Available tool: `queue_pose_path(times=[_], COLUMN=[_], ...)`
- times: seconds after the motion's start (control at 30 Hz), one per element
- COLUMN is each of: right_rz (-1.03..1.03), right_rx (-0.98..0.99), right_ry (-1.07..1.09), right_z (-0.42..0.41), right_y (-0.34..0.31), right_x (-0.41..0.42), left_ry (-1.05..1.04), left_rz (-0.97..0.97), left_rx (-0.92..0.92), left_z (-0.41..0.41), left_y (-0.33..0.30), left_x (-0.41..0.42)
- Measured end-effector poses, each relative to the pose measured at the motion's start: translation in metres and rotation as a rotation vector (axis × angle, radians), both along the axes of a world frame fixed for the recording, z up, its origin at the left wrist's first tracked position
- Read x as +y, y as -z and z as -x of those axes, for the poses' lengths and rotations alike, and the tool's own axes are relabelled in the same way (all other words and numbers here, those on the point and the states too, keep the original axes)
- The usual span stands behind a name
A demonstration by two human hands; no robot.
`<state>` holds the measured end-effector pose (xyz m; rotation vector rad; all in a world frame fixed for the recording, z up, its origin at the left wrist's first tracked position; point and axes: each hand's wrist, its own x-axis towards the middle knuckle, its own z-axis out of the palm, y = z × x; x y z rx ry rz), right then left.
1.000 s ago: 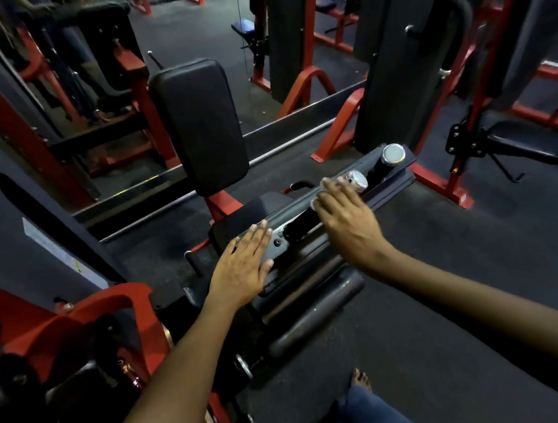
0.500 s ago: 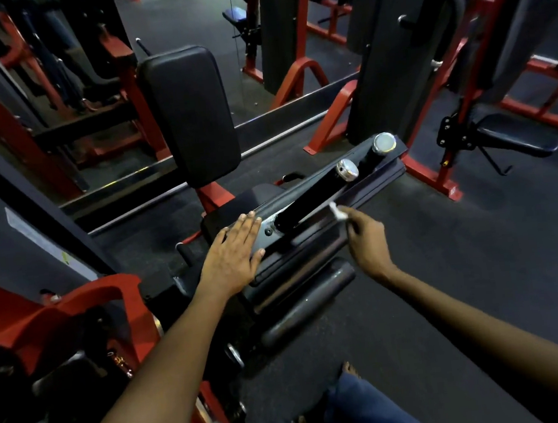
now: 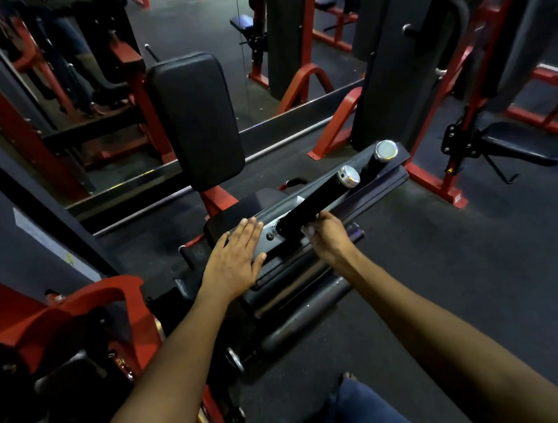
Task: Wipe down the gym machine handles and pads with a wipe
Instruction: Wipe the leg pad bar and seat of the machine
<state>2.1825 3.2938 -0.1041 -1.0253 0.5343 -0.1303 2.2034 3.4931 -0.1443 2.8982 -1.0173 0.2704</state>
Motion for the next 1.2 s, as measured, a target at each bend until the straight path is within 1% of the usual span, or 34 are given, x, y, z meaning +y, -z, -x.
queue_pose_path(times=[0.2,0.3,0.4,0.5,0.53,0.6,0.67,0.7,0.73,0.77,0.8,0.83,0.87,0.9,0.93,1.03,1.1,1.13,1.17,1.2], right_rz=[-0.081,-0.109,-0.036,0.196,0.262,0.308,0.287,0.265,0.241,0.243,0.277,0.394,0.559,0.718,0.872,1.302,1.570,1.666,1.697,1.657], right_rx=[-0.006,-0.008,-0.016,-0.054,-0.071,-0.054,0.076,0.141,0.169,0.167,0.127,0.074,0.016,-0.050,-0.104,-0.222,-0.370,-0.452,-0.492,-0.479], right_ry=[0.002,0.111,0.256,0.366,0.364,0.236,0.012,-0.054,-0.041,0.053,0.202,0.358,0.460,0.483,0.436,0.191,0.041,-0.024,-0.050,-0.031], right_z=[0.014,0.020,0.017,0.024,0.029,0.039,0.044,0.047,0.049,0.051,0.053,0.052,0.051,0.048,0.043,0.034,0.042,0.048,0.056,0.067], right_y=[-0.005,-0.028,-0.057,-0.064,-0.061,-0.051,-0.043,-0.044,-0.048,-0.055,-0.065,-0.075,-0.084,-0.091,-0.095,-0.079,-0.058,-0.043,-0.030,-0.021], right_x=[0.005,-0.002,-0.024,-0.023,-0.017,-0.007,-0.003,-0.005,-0.007,-0.012,-0.017,-0.024,-0.031,-0.035,-0.037,-0.032,-0.029,-0.030,-0.028,-0.026], left_ry=[-0.005,0.000,-0.002,-0.005,-0.006,-0.008,-0.008,-0.008,-0.007,-0.009,-0.010,-0.011,-0.010,-0.009,-0.007,-0.008,-0.009,-0.008,-0.010,-0.010], left_rz=[-0.017,-0.005,0.000,-0.006,-0.009,-0.010,-0.007,-0.004,-0.002,-0.001,-0.001,-0.002,-0.002,-0.001,0.003,0.008,0.008,0.011,0.012,0.013], left_rx=[-0.004,-0.010,-0.015,-0.015,-0.017,-0.015,-0.008,-0.007,-0.004,0.000,0.002,0.001,-0.003,-0.005,-0.004,-0.005,-0.005,-0.007,-0.008,-0.010], left_z=[0.001,0.002,0.001,0.002,0.002,0.002,0.002,0.002,0.002,0.002,0.002,0.001,0.001,0.001,0.001,0.002,0.001,0.001,0.001,0.001], left_y=[-0.001,-0.001,-0.002,-0.001,-0.002,-0.001,-0.001,-0.002,-0.001,-0.001,-0.001,-0.001,-0.001,-0.001,-0.001,-0.002,-0.001,-0.001,-0.001,0.000], left_x=[0.000,0.000,0.000,0.000,0.000,0.001,0.001,0.001,0.001,0.001,0.001,0.001,0.001,0.001,0.000,0.000,0.000,0.000,0.000,0.000])
